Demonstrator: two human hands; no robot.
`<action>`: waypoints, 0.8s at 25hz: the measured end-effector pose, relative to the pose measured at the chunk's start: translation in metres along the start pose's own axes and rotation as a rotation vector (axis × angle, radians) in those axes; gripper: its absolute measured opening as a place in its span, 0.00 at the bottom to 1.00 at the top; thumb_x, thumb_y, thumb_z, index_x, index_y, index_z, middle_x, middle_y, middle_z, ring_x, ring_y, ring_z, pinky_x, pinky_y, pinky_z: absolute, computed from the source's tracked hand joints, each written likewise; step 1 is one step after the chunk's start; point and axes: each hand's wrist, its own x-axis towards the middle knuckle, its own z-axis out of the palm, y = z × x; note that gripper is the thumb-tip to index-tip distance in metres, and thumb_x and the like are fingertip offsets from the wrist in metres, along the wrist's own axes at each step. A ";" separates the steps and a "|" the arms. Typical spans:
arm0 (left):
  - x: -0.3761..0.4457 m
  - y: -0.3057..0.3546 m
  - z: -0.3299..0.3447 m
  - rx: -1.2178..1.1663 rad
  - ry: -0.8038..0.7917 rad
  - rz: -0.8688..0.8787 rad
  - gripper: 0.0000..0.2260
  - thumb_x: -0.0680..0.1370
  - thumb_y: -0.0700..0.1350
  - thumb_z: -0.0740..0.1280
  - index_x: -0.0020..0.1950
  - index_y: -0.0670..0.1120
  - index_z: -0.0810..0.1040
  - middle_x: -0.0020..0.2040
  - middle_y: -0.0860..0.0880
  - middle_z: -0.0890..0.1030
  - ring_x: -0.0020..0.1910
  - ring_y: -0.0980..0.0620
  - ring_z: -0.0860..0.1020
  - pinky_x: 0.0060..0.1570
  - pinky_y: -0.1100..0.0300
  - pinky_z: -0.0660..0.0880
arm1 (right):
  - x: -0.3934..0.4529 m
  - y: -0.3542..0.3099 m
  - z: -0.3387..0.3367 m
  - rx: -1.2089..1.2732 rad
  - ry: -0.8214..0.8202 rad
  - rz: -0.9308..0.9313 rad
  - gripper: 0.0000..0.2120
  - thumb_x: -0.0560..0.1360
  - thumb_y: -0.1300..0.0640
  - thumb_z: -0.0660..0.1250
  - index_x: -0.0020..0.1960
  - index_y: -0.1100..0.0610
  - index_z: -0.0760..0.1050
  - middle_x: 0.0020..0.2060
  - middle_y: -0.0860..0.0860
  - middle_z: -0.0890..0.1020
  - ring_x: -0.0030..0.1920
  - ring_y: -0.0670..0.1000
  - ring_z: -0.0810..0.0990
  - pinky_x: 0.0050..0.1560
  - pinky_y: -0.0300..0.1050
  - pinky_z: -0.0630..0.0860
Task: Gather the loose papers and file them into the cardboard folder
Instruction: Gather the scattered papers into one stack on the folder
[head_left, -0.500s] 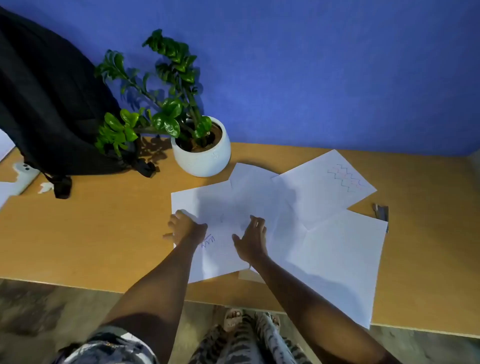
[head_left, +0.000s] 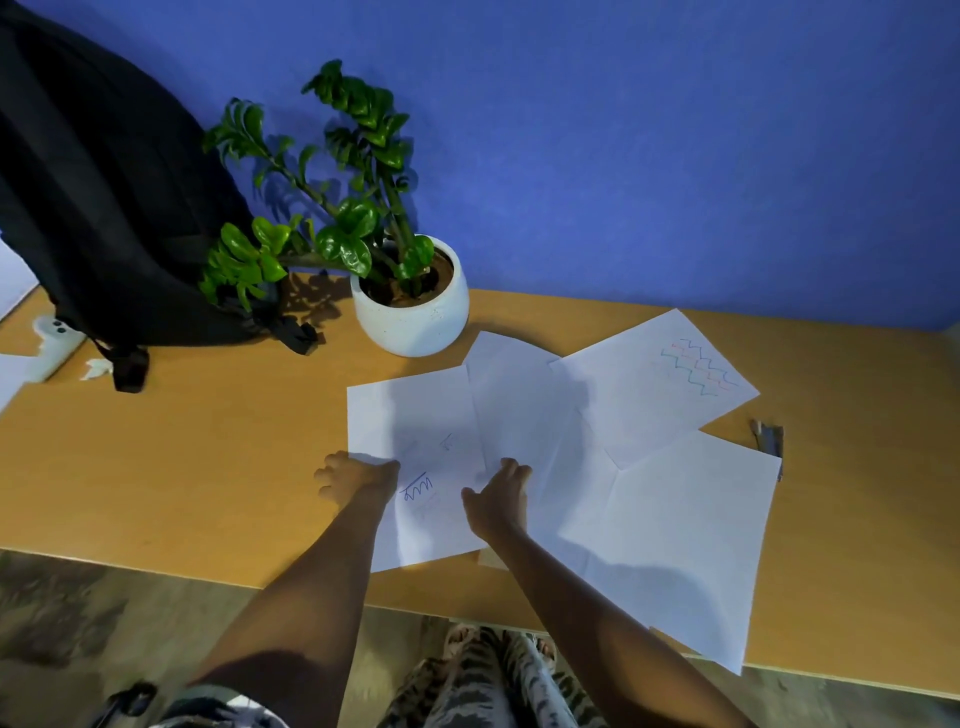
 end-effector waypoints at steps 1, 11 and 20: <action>0.000 0.000 -0.001 -0.015 0.000 -0.002 0.35 0.70 0.51 0.75 0.70 0.38 0.65 0.66 0.39 0.69 0.66 0.38 0.68 0.65 0.47 0.70 | 0.000 0.000 0.001 0.019 -0.005 0.005 0.29 0.77 0.56 0.70 0.72 0.59 0.60 0.67 0.56 0.66 0.60 0.60 0.78 0.54 0.48 0.79; 0.000 0.012 -0.003 0.012 -0.023 0.028 0.40 0.70 0.62 0.73 0.70 0.37 0.68 0.66 0.39 0.70 0.67 0.37 0.68 0.63 0.44 0.68 | 0.016 0.018 -0.029 0.226 0.025 0.066 0.13 0.78 0.62 0.65 0.62 0.58 0.78 0.57 0.55 0.84 0.56 0.57 0.82 0.53 0.44 0.78; -0.026 0.035 0.004 -0.449 -0.514 0.235 0.14 0.71 0.47 0.78 0.49 0.39 0.83 0.49 0.41 0.83 0.44 0.44 0.80 0.44 0.54 0.75 | 0.025 0.082 -0.070 0.318 0.071 0.028 0.09 0.79 0.62 0.64 0.58 0.61 0.78 0.52 0.56 0.84 0.53 0.57 0.81 0.54 0.50 0.79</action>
